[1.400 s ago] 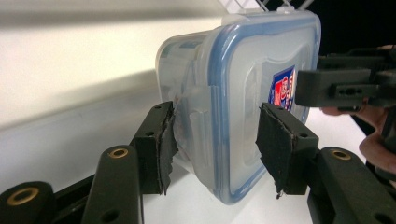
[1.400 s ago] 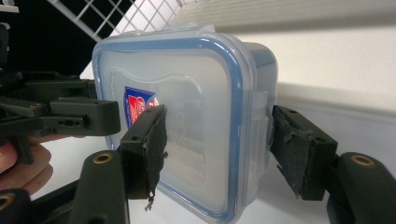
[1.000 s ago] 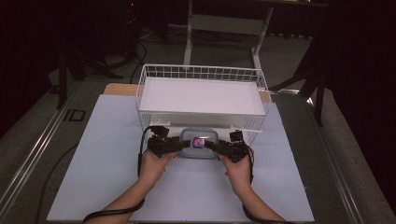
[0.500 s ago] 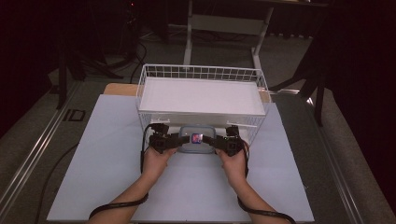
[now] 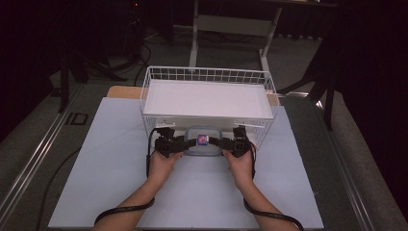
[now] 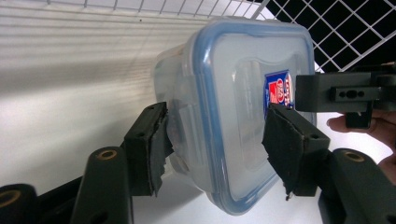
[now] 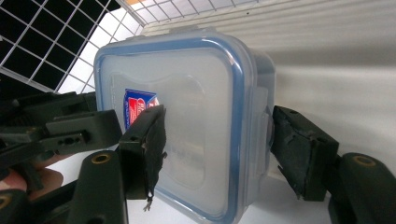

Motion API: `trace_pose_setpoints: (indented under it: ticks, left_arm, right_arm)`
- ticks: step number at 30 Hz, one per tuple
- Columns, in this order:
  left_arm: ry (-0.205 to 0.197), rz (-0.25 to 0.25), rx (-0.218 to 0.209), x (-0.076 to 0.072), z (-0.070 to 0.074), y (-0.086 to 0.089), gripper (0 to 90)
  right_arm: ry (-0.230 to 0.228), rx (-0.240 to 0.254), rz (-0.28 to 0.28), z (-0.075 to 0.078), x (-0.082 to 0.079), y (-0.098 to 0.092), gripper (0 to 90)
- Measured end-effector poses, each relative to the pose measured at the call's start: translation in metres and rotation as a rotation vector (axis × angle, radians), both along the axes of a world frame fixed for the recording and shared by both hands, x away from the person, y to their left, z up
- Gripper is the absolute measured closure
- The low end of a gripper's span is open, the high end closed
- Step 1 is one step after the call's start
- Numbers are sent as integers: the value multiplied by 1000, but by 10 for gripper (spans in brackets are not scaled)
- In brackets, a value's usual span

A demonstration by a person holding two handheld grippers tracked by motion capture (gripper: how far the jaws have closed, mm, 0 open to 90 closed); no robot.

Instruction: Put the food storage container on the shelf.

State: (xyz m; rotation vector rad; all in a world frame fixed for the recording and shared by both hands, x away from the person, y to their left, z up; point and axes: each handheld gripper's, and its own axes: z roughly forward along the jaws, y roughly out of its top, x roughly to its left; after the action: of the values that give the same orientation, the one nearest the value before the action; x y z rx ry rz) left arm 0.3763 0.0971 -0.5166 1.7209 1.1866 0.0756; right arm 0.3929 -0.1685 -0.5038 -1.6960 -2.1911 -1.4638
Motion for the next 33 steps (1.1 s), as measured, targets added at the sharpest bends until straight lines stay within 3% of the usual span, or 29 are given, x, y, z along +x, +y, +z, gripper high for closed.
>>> trace_pose_setpoints:
  ticks: [5,7,12,16,19,22,24,25,28,33]
  left_arm:
    - [-25,7,-16,0,-4,-1,384]
    - [-23,5,-31,2,-6,0,380]
    - [-9,9,-41,6,-7,-1,354]
    - [-17,22,-45,8,-9,-4,314]
    - [4,25,-47,11,-7,-5,308]
    - [-9,37,-32,12,-6,-5,305]
    - [-45,64,13,11,-5,-6,311]
    - [-52,62,20,12,-4,-7,312]
    - [-56,62,24,11,-4,-7,313]
    - [-92,48,18,7,0,-3,311]
  right_arm:
    - [-20,-5,11,-2,2,1,351]
    - [-26,-4,13,-2,3,0,350]
    - [8,17,-21,-3,5,0,346]
    - [4,26,-32,-5,7,1,340]
    - [-4,21,-45,-6,7,1,332]
    - [-14,13,-54,-5,6,2,341]
    - [-53,-25,-62,-3,5,3,358]
    - [-49,-42,-64,-2,4,4,355]
    - [-54,-35,-62,-4,5,4,350]
    - [-111,-42,-51,-1,1,2,353]
